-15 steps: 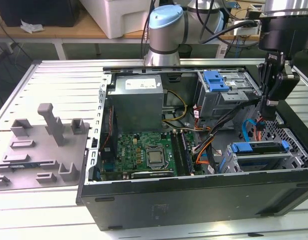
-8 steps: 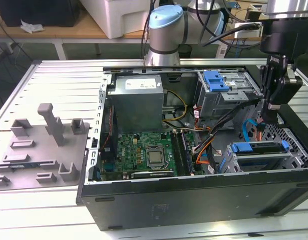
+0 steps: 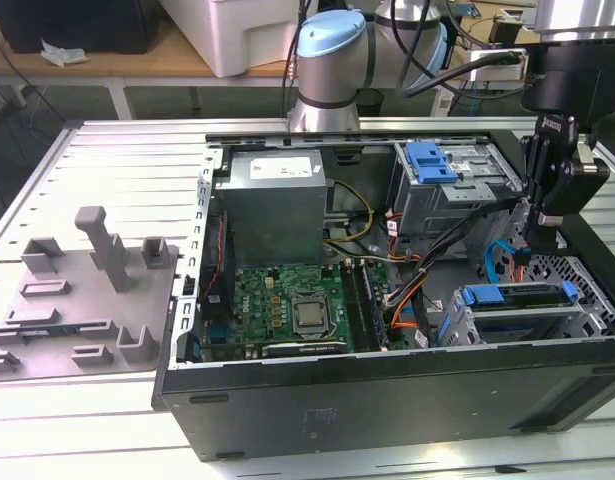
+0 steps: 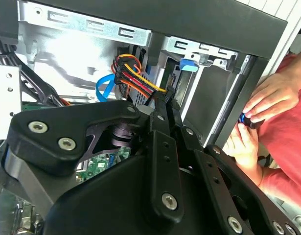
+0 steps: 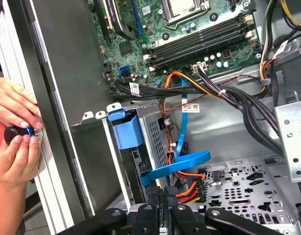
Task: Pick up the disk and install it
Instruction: 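Insert the first disk wire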
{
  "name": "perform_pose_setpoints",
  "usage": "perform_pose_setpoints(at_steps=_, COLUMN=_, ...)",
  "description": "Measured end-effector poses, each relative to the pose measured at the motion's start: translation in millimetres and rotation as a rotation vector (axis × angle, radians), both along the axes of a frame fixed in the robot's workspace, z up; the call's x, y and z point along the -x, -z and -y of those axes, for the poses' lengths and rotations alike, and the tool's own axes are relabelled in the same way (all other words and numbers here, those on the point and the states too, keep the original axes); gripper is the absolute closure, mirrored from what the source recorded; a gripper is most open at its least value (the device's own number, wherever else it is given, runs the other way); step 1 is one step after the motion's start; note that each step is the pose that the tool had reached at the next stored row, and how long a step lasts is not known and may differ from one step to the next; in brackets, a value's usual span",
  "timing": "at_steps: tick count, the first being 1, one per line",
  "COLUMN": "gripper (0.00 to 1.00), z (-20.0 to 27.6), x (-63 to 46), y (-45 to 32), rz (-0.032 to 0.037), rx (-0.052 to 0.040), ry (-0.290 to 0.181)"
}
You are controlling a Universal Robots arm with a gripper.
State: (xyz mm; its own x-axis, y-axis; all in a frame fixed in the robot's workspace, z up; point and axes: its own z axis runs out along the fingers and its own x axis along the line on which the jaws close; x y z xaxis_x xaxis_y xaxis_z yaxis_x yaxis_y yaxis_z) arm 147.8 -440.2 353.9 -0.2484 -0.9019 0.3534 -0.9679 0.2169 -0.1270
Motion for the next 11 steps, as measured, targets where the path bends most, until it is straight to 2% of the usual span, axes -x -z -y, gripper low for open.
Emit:
perform_pose_setpoints(at_steps=2, gripper=0.83, z=-1.6, x=0.0, y=0.0, rz=0.0, rx=0.0026, ry=0.0)
perform_pose_setpoints(at_steps=5, gripper=0.83, z=-6.6, x=-0.7, y=0.1, rz=0.0, rx=0.0049, ry=0.0)
perform_pose_setpoints(at_steps=9, gripper=0.83, z=-6.2, x=-4.7, y=0.1, rz=-0.0001, rx=0.005, ry=0.0)
perform_pose_setpoints(at_steps=11, gripper=0.83, z=-3.1, x=-4.5, y=0.1, rz=0.0, rx=0.0038, ry=-0.002)
